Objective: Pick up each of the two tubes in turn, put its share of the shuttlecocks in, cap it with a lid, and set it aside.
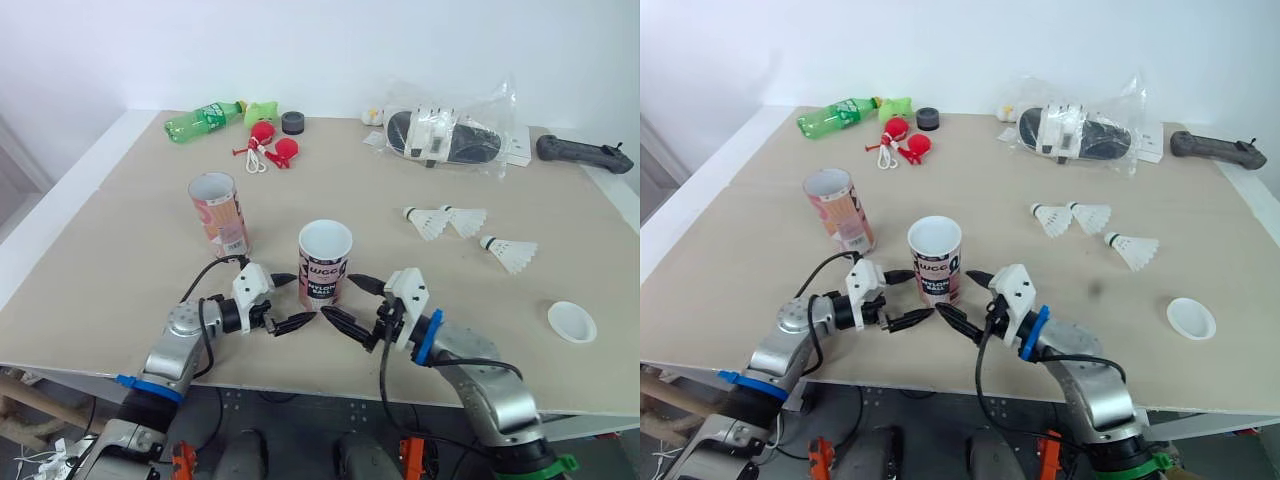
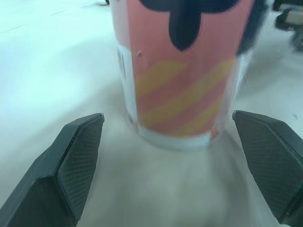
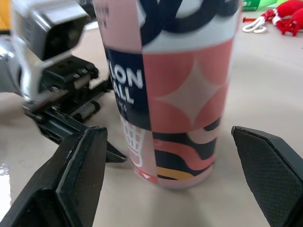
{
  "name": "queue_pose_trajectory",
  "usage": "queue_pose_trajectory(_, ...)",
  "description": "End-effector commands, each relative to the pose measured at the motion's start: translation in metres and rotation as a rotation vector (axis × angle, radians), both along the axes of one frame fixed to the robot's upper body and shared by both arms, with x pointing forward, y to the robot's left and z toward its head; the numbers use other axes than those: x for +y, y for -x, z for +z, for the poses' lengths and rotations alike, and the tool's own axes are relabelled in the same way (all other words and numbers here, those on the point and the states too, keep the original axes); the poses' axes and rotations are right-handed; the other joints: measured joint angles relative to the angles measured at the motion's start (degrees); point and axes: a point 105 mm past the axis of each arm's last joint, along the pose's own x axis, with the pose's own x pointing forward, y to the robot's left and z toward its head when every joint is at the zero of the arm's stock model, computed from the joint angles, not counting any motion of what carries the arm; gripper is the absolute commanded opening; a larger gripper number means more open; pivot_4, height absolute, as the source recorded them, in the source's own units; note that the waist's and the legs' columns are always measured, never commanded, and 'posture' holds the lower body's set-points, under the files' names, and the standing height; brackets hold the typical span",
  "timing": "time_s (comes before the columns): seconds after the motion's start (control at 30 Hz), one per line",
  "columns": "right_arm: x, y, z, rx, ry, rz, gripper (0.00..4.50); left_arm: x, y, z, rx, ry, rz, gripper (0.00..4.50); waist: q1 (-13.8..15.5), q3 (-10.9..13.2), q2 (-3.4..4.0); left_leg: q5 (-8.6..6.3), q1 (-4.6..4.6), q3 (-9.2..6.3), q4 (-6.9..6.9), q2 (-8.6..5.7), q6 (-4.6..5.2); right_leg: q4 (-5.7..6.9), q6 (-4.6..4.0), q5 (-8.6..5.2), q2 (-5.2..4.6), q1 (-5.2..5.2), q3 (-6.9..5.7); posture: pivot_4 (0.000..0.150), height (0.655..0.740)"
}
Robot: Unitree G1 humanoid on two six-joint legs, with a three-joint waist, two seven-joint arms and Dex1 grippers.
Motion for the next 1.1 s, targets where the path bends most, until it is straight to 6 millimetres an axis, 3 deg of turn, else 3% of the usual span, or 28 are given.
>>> queue_pose_trajectory(0.03,0.007,-0.007,0.005,-0.047,-0.029,-0.003,4.49,0.022,0.006,-0.011,0.042,-0.035,0.047,4.49,0.02,0.0,0.01,0.0,0.01,0.0,-0.02,0.05,0.0,0.0,-0.04,0.0,0.03,0.0,-0.01,0.15,0.74)
queue_pose_trajectory(0.3,0.02,-0.026,0.001,-0.06,-0.046,-0.001,4.49,0.04,0.017,-0.002,0.061,-0.001,0.085,4.49,0.02,0.0,0.0,-0.01,0.1,0.15,-0.04,0.46,-0.01,0.0,-0.26,0.05,0.34,-0.02,0.01,0.15,0.74)
queue_pose_trajectory(0.77,0.052,-0.052,0.006,-0.082,-0.096,0.035,4.49,0.035,0.028,0.015,0.044,0.067,0.078,4.49,0.11,0.03,-0.02,-0.03,-0.04,0.25,-0.1,0.79,-0.05,0.0,-0.53,0.11,0.71,-0.31,0.06,0.15,0.74)
queue_pose_trajectory(1.1,0.054,-0.055,0.008,-0.097,-0.107,0.041,4.49,0.033,0.024,0.02,0.018,0.075,0.094,4.49,0.13,0.03,-0.02,-0.06,-0.07,0.24,-0.11,0.78,-0.09,0.0,-0.53,0.08,0.72,-0.33,0.08,0.15,0.74)
